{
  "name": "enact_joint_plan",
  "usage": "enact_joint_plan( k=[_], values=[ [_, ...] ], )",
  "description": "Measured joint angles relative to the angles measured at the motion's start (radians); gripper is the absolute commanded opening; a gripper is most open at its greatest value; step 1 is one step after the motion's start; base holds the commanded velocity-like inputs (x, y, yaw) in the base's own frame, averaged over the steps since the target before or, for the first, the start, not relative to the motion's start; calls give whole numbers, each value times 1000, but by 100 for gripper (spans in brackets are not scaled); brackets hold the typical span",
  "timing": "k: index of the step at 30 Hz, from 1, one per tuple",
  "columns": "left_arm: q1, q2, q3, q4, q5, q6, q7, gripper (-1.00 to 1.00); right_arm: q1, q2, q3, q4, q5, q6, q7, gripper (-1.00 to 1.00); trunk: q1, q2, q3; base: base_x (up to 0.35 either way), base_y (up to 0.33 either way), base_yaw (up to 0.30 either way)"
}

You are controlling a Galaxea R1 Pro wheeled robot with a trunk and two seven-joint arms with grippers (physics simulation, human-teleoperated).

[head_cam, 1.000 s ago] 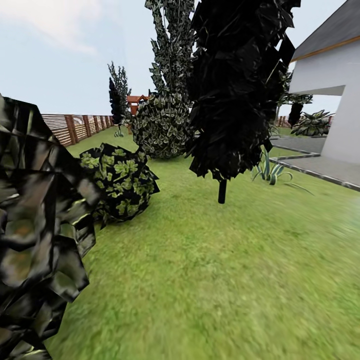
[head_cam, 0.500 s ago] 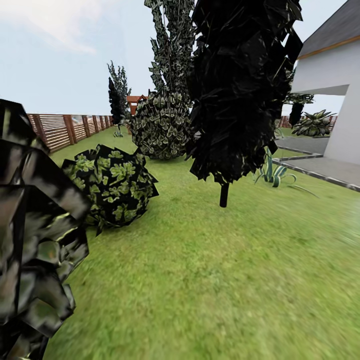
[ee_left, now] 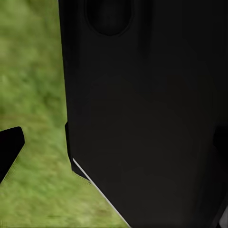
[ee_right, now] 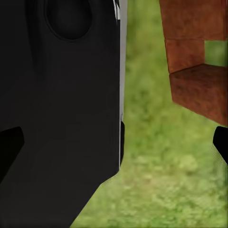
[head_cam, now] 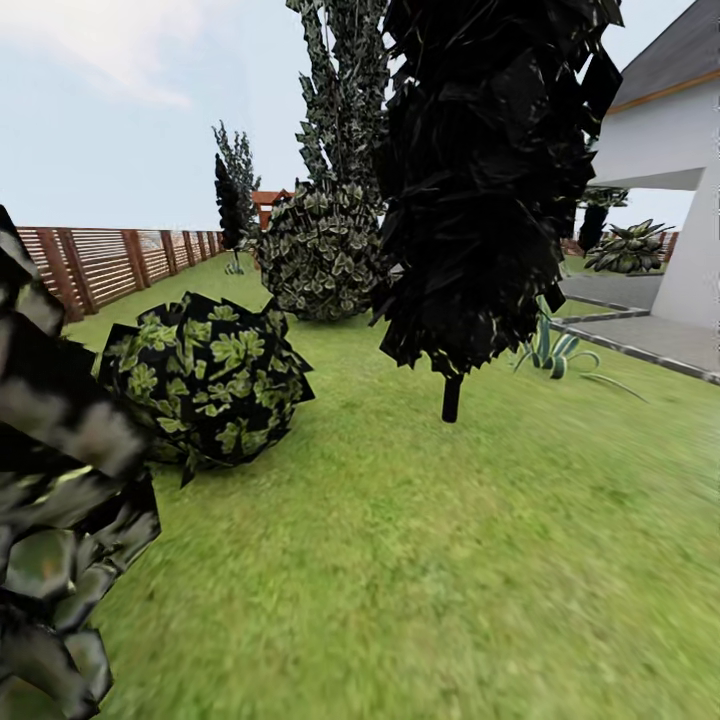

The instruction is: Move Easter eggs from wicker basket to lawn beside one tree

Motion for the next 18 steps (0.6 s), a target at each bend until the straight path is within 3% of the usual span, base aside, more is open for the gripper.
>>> enact_joint_plan(
  k=[18],
  values=[
    [0, 0, 0, 0, 0, 0, 0, 100, 0, -1, 1, 0, 0, 0, 0, 100, 0, 0, 0, 317, 0, -253]
  ],
)
